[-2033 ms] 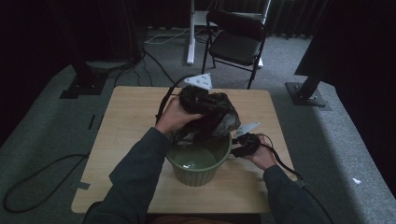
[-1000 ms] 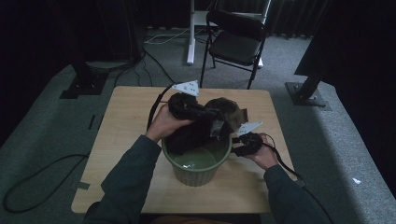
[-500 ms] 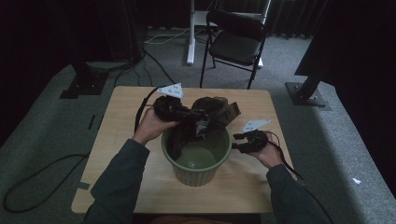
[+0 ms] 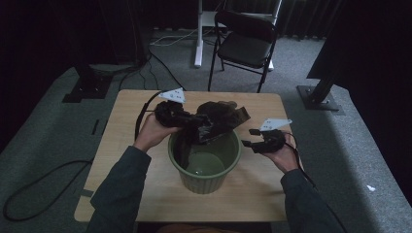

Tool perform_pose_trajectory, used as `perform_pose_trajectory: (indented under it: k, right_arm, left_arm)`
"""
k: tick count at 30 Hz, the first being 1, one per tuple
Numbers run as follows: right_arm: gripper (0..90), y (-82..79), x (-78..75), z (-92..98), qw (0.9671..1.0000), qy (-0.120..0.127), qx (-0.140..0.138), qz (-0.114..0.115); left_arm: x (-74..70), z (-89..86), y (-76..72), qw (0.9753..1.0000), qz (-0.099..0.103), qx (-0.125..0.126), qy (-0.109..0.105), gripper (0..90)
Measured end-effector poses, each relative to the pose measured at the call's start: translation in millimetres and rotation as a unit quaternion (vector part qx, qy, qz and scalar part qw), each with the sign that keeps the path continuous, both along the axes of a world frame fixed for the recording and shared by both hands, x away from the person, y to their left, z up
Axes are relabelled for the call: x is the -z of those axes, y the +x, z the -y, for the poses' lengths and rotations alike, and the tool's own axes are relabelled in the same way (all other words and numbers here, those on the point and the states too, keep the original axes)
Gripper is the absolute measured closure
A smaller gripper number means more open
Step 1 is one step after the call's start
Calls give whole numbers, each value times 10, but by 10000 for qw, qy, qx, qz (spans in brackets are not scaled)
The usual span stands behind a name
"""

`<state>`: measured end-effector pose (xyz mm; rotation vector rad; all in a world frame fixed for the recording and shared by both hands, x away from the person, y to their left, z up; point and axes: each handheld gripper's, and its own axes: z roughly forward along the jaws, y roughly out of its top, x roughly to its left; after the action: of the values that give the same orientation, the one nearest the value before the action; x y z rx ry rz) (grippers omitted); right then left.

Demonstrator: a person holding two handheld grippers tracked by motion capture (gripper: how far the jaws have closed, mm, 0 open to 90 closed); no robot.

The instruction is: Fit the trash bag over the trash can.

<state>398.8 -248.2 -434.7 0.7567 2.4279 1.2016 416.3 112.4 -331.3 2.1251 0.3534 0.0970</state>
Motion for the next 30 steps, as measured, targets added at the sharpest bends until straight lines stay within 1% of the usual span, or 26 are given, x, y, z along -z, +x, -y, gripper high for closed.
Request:
perform_pose_trajectory:
  k: [2,4,6,9,10,13,14,16,17,19,20,23,25,27,30]
  right_arm:
    - [395,14,-35,-23,10000,25,16,79]
    - [395,38,-60,-61,9998,-12,44,174]
    - [409,82,-84,-104,9997,-10,83,250]
    - [422,131,-99,-145,9996,-10,98,274]
    - [442,188,-114,-202,9992,-88,120,358]
    - [482,285,-124,-279,9988,-186,173,407]
    - [514,317,-124,-305,9988,-202,202,406]
    - [616,371,-130,-345,9983,-257,259,448]
    - [721,389,-143,-361,9983,-246,243,466]
    - [848,392,-172,-372,9984,-195,226,489]
    - [893,395,-191,-369,9983,-170,234,501]
    - [900,385,-262,-326,9982,-29,261,543]
    - [900,373,-318,-280,9983,68,262,524]
    - [900,360,-388,-226,9981,224,235,518]
    - [900,342,-481,-170,9976,364,239,535]
  left_arm:
    - [-3,8,-3,10000,13,18,15,870]
    - [-6,13,-8,10000,7,17,25,869]
    - [-8,13,-11,10000,4,15,33,869]
    - [-14,3,-15,10000,11,13,29,869]
    - [-15,0,-14,10000,8,19,28,868]
    - [-15,-12,-14,10000,-2,14,21,868]
    - [-15,-14,-15,10000,3,13,24,868]
    - [-15,-18,-19,10000,7,13,37,866]
    - [-14,-19,-20,10000,6,15,44,865]
    - [-9,-22,-24,10000,10,-6,76,861]
    - [-5,-24,-24,10000,13,-18,97,858]
    - [2,-38,-29,9999,5,-62,113,843]
    - [4,-52,-29,9999,26,-117,96,813]
    - [15,-67,-29,9998,19,-173,97,765]
    - [26,-77,-35,9996,36,-264,116,682]
